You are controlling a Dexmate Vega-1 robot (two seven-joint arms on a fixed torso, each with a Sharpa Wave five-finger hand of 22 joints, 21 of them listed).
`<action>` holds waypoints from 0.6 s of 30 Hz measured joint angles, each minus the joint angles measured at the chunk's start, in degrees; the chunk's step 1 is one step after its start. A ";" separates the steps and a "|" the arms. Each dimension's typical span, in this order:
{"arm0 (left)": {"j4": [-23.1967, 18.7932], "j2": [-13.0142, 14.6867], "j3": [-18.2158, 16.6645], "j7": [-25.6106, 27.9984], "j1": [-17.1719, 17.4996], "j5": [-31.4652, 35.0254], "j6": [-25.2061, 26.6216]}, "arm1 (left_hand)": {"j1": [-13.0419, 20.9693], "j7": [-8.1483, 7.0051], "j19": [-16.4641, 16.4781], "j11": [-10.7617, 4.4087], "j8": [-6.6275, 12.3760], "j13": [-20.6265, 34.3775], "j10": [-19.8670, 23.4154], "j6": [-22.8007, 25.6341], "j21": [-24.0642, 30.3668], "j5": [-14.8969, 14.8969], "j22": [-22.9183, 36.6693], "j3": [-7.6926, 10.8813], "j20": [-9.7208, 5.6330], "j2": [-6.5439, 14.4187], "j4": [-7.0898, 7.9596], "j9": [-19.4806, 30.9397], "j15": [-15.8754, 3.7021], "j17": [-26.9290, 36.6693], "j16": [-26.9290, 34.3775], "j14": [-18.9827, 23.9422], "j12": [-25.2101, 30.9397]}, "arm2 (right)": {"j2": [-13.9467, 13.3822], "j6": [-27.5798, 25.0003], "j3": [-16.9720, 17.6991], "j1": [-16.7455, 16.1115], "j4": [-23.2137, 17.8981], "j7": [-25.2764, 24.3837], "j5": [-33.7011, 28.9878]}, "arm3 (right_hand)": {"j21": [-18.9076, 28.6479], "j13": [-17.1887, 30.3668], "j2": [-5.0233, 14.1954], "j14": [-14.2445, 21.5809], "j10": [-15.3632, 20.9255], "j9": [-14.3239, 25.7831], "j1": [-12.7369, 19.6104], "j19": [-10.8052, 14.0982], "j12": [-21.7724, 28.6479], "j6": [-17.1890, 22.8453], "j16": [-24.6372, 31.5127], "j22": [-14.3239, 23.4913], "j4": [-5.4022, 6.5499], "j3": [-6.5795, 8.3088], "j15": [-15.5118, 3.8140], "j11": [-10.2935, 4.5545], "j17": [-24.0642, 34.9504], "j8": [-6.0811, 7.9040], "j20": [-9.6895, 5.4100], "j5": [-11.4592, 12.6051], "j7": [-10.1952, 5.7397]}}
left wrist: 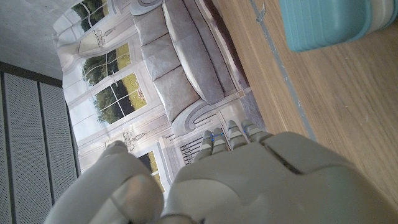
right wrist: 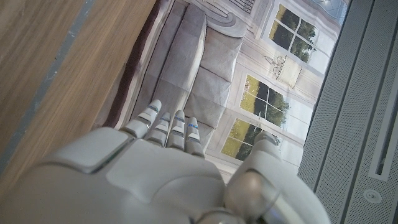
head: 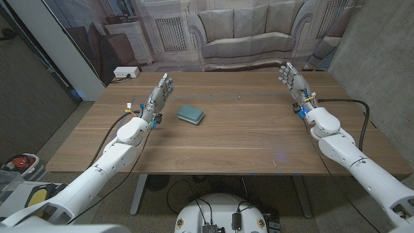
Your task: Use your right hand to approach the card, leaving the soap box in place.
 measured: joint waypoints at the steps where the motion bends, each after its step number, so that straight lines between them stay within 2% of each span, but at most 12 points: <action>1: -0.09 -0.02 0.04 0.10 0.00 0.07 0.08 | 0.00 0.00 0.00 0.00 0.00 0.00 0.00 0.00 0.00 0.00 0.00 0.00 0.00 0.00 0.00 0.00 0.00 0.00 0.00 0.00 0.00 | -0.02 0.03 0.01 0.15 0.35 0.03 -0.07 | 0.00 0.00 0.00 0.00 0.00 0.00 0.00 0.00 0.00 0.00 0.00 0.00 0.00 0.00 0.00 0.00 0.00 0.00 0.00 0.00 0.00; 18: -1.03 0.15 0.11 0.90 0.40 0.44 0.55 | -0.01 0.00 -0.01 0.00 0.00 0.00 -0.01 0.00 0.00 0.00 0.00 -0.24 0.00 -0.01 -0.24 0.00 0.00 0.00 0.00 0.00 0.00 | 0.05 1.28 0.13 1.19 2.64 -0.44 -1.34 | 0.00 0.00 0.00 0.41 0.30 -0.01 0.00 0.31 0.00 0.30 0.00 0.00 -0.17 -0.17 -0.41 -0.30 0.01 0.00 -0.31 0.00 -0.30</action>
